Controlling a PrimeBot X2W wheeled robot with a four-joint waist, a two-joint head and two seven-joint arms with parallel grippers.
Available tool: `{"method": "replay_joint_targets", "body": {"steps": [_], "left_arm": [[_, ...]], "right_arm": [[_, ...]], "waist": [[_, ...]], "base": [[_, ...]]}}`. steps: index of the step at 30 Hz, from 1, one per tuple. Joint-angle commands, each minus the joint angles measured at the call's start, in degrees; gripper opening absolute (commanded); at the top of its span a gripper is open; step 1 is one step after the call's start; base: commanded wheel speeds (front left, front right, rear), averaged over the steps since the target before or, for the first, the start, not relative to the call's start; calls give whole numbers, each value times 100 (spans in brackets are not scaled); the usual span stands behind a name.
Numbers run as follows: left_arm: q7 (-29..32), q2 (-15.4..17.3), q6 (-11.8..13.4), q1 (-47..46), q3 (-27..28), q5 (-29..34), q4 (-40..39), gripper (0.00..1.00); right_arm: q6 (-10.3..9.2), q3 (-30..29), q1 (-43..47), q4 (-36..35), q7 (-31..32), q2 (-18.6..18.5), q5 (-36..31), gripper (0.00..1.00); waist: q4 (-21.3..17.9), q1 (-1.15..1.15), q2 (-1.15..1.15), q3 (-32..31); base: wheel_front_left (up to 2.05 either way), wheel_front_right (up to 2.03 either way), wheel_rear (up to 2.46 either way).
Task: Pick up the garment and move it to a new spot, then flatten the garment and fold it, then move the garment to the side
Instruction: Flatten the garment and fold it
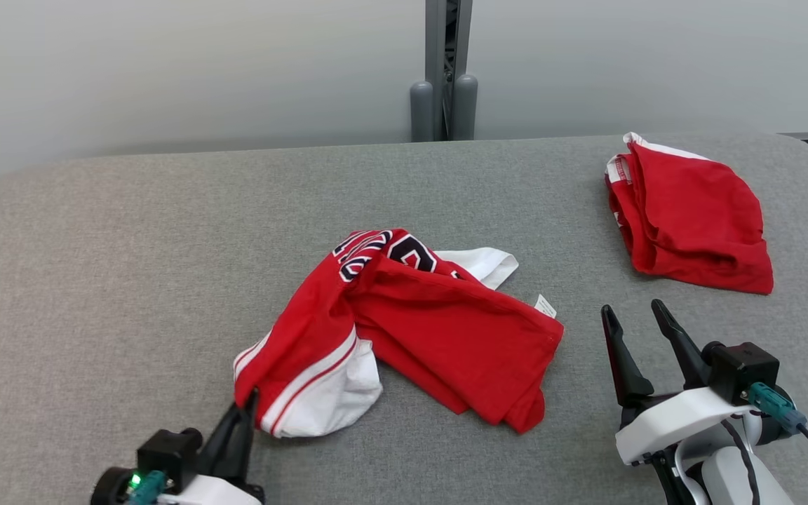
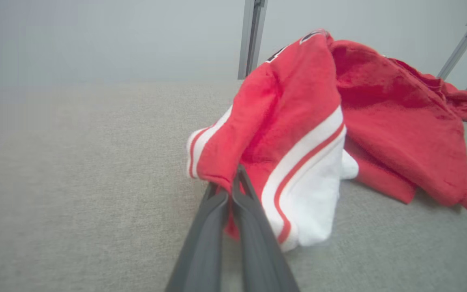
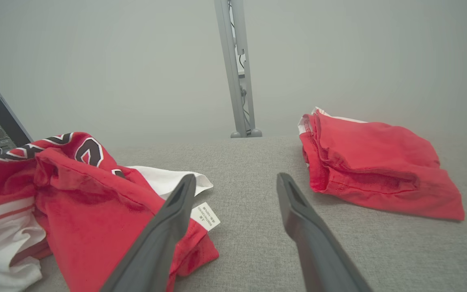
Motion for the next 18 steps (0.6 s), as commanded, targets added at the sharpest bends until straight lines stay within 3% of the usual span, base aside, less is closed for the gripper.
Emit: {"method": "replay_joint_targets", "body": {"steps": [1,9,18], "left_arm": [[-24,82,41,37,87,42,-114,0],[-25,506,136,3,465,118,-657,0],[-24,882,-10,-582,459,189,174,0]], "right_arm": [[0,-16,38,-21,-27,-26,-10,100],[0,29,42,-19,-28,-26,36,100],[0,133,-86,44,-28,-28,44,100]], "waist": [[35,0,0,-8],[160,0,0,-24],[42,0,0,55]], "base": [[0,0,0],[0,0,0],[0,0,0]]}}
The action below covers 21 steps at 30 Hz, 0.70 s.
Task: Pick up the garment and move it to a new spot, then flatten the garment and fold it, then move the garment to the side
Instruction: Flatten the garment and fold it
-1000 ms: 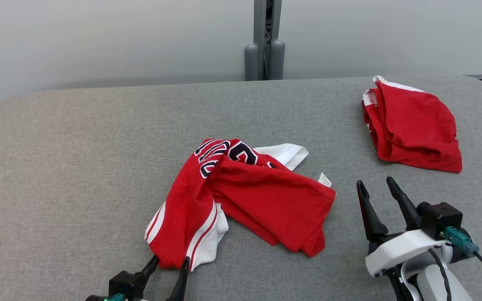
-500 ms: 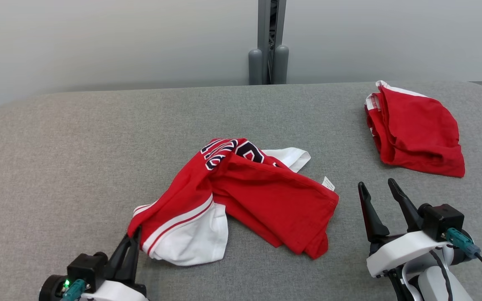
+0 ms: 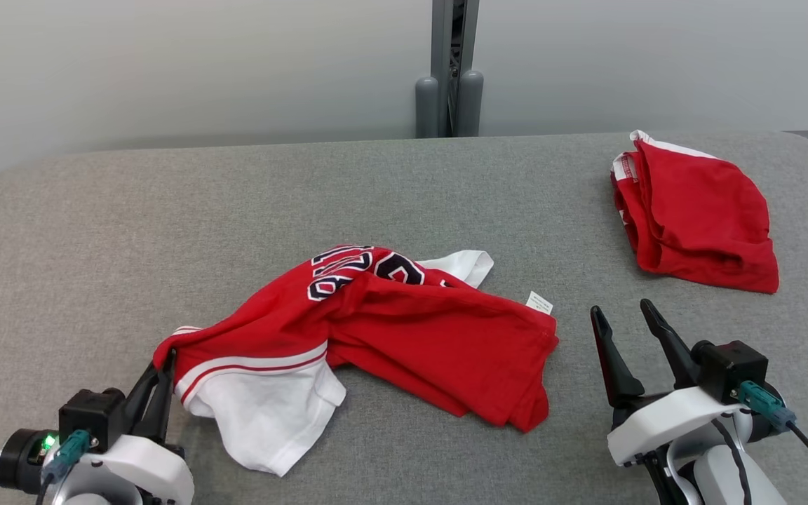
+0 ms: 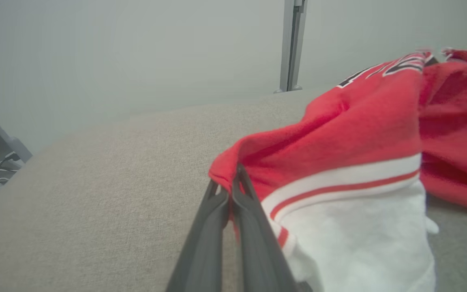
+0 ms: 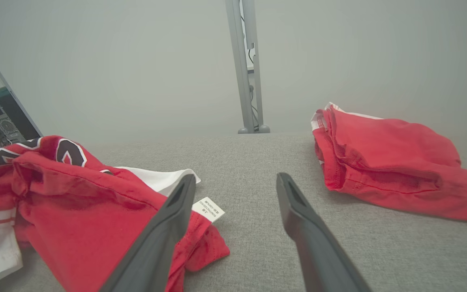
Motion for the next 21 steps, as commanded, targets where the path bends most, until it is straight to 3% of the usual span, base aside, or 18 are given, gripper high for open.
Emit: {"method": "replay_joint_targets", "body": {"steps": [1,10,11,12,13,14,21], "left_arm": [[-24,41,-41,-176,35,10,86,0],[-24,-15,-145,-570,138,7,774,0],[-24,-13,-155,-596,170,50,850,26],[-24,-29,-164,-614,199,71,852,63],[-24,-29,-164,-614,199,71,852,63],[-24,-62,-161,-611,231,99,831,100],[-24,-275,-5,-279,614,248,275,100]], "right_arm": [[0,3,-56,10,-27,-27,8,100],[0,-6,-113,18,-27,-31,-39,100],[0,-7,-121,26,-27,-27,-37,100],[0,-14,-129,30,-27,-28,-37,100],[0,-14,-129,30,-27,-28,-37,100],[0,-22,-133,32,-27,-29,-37,100],[0,0,-86,99,-27,-28,59,100]], "waist": [[-42,0,0,31],[-148,0,0,159],[-152,0,0,182],[-147,0,0,190],[-147,0,0,190],[-139,0,0,193],[-65,0,0,161]], "base": [[0,0,0],[0,0,0],[0,0,0],[0,0,0],[0,0,0],[0,0,0],[0,0,0]]}}
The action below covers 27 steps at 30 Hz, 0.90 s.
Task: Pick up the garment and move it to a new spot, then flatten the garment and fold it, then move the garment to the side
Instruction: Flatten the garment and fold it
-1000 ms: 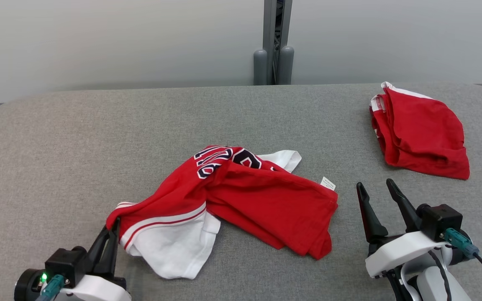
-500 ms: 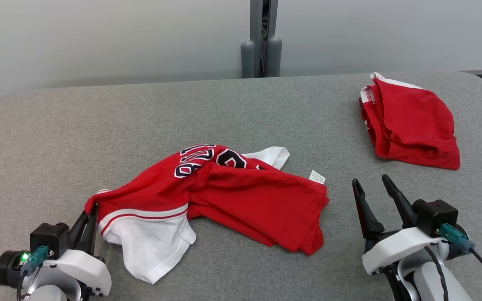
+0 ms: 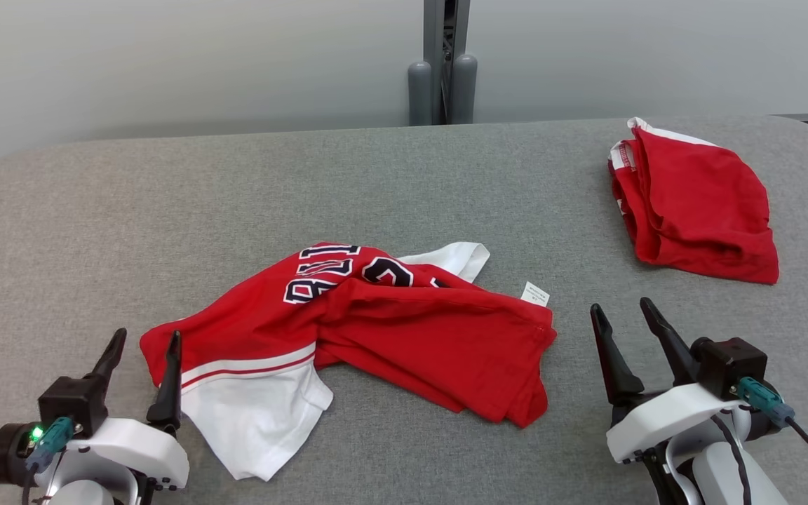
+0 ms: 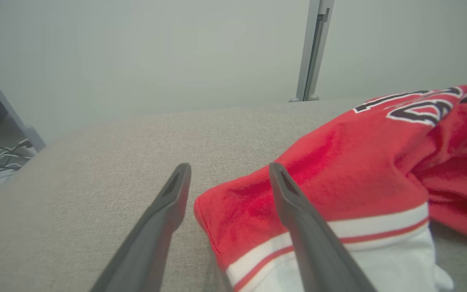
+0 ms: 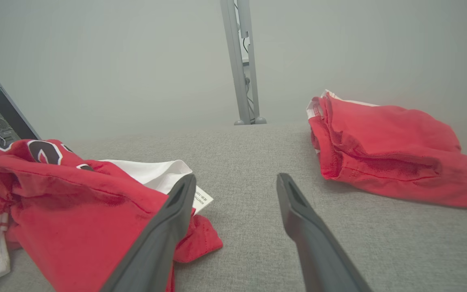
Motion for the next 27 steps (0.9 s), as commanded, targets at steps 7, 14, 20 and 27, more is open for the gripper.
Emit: {"method": "replay_joint_targets", "body": {"steps": [7,14,20,27], "left_arm": [[-24,-330,139,528,507,226,-1150,100],[-24,-639,161,996,841,396,-2132,100],[-23,-784,214,1304,853,492,-2671,100],[-24,-836,205,1411,770,510,-2755,100]], "right_arm": [[0,137,9,213,88,-40,291,100],[0,273,94,328,234,-110,545,100],[0,374,130,448,365,-159,787,100],[0,544,-17,660,496,-195,1176,100]], "waist": [[137,0,0,-72],[287,0,0,-175],[431,0,0,-224],[551,0,0,-191]], "base": [[0,0,0],[0,0,0],[0,0,0],[0,0,0]]}}
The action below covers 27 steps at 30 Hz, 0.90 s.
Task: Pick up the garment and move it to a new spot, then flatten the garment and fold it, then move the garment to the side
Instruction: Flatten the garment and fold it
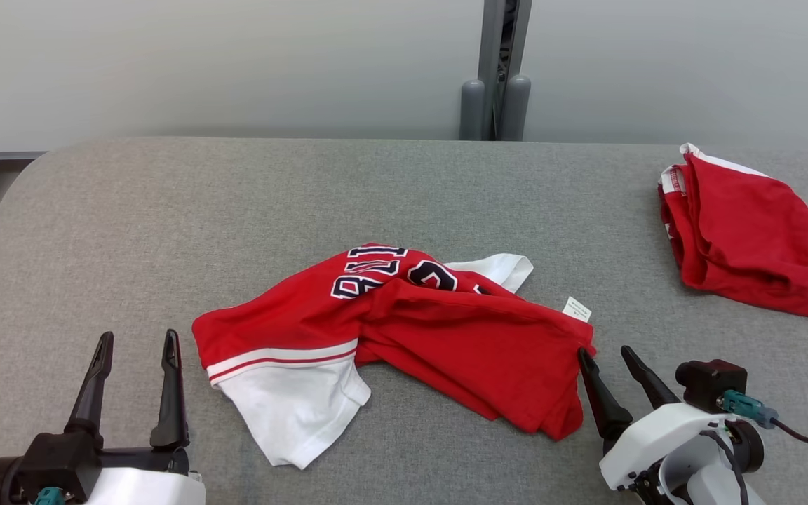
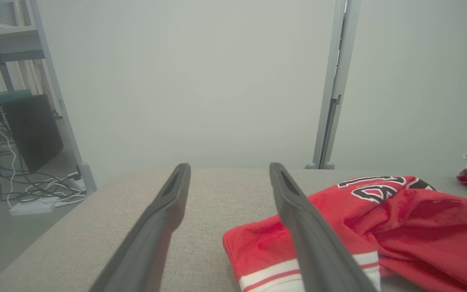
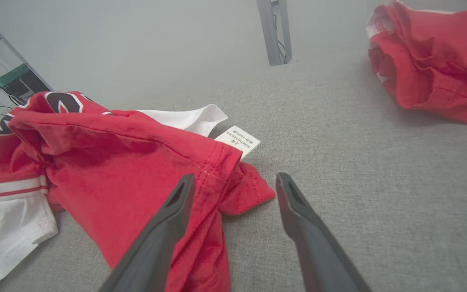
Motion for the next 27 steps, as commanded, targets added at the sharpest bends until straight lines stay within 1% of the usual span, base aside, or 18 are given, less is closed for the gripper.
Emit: {"method": "replay_joint_targets", "body": {"steps": [1,7,8,9,10,11,12,13,15,16,18,22,27], "left_arm": [[-24,8,-5,-35,-11,23,37,100],[-24,-3,-57,-121,-104,25,122,100],[-24,-2,-67,-135,-106,21,132,100],[-24,-2,-67,-135,-106,21,132,100],[-24,-3,-77,-149,-116,20,140,100],[-24,-4,-86,-159,-121,16,149,100],[-24,-5,-94,-168,-123,19,153,100],[-25,-5,-89,-170,-123,24,156,100],[-25,-7,-97,-170,-117,27,161,100],[-25,-7,-97,-169,-122,23,165,100],[-25,-8,-88,-171,-136,-1,177,100],[-25,-7,-53,-179,-159,-52,187,100],[-25,-8,-12,-198,-190,-104,210,100]], "right_arm": [[0,47,-89,80,30,-68,100,100],[0,218,-299,355,-15,-107,368,100],[0,253,-331,402,-22,-108,413,82],[0,253,-331,402,-22,-108,413,82],[0,283,-371,454,-43,-120,440,64],[0,317,-408,498,-65,-125,476,54],[0,350,-442,535,-86,-122,505,47],[0,382,-473,576,-96,-119,537,37],[0,446,-538,643,-145,-133,570,5],[0,471,-567,674,-161,-154,589,2],[0,521,-615,716,-223,-173,618,0],[0,607,-731,781,-321,-237,624,0],[0,692,-1109,770,-421,-339,443,0]], "waist": [[36,0,0,3],[145,0,0,30],[164,0,0,40],[164,0,0,40],[183,0,0,48],[202,0,0,55],[221,0,0,64],[237,0,0,71],[266,0,0,89],[279,0,0,96],[299,0,0,103],[319,0,0,103],[296,0,0,110]], "base": [[0,0,0],[0,0,0],[0,0,0],[0,0,0],[0,0,0],[0,0,0],[0,0,0],[0,0,0],[0,0,0],[0,0,0],[0,0,0],[0,0,0],[0,0,0]]}}
